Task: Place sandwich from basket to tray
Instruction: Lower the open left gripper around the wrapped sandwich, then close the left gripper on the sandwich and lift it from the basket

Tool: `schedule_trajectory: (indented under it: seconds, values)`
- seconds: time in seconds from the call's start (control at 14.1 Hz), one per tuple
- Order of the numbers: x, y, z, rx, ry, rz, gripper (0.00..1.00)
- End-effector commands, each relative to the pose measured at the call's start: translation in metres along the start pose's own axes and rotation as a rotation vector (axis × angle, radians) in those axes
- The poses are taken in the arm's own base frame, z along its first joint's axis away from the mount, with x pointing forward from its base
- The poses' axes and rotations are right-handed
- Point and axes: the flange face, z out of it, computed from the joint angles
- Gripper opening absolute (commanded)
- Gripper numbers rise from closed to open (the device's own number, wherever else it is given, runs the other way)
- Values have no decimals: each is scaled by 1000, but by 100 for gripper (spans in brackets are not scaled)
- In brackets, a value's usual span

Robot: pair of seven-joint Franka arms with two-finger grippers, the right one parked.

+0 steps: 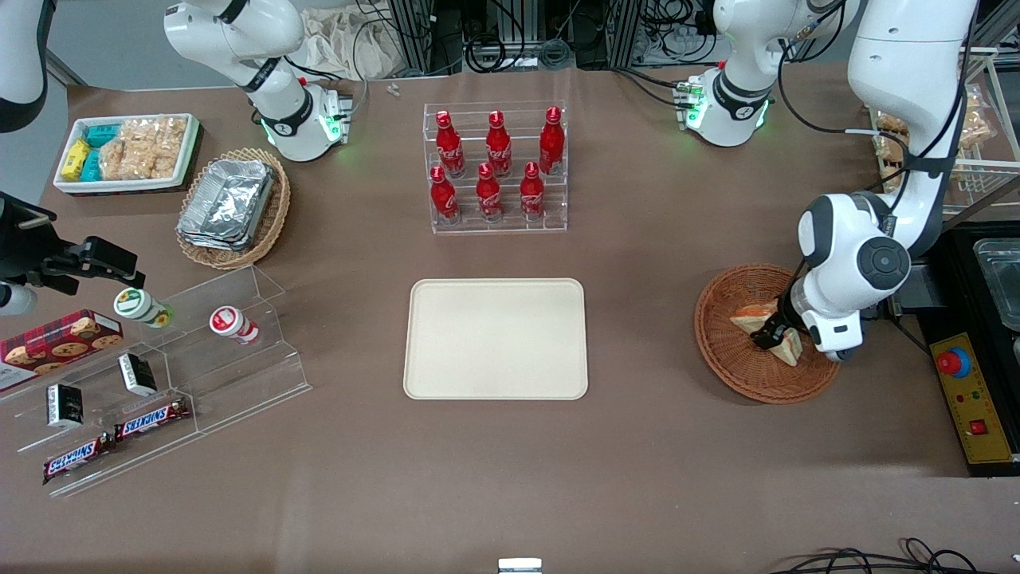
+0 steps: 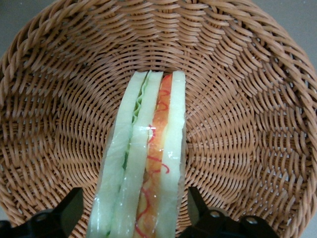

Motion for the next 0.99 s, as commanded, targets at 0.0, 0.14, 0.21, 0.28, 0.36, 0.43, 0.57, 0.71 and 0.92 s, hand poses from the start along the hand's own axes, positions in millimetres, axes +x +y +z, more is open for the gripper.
schedule_trajectory:
  seconds: [0.0, 0.14, 0.21, 0.28, 0.36, 0.43, 0.57, 0.71, 0.92]
  values:
    - [-3, 2, 2, -20, 28, -21, 28]
    - [-3, 2, 1, -21, 29, -21, 6]
    - [-2, 3, 0, -22, 29, -23, 0]
    - [-2, 3, 0, -23, 28, -22, 0]
    - [-2, 3, -1, -25, 31, -23, 0]
    - [-1, 3, -5, -29, 33, -23, 0]
    - [-1, 4, -23, -48, 46, -17, 0]
    - [-2, 2, -51, -45, 45, -3, 0]
    - [-2, 2, -115, -13, 23, 68, 0]
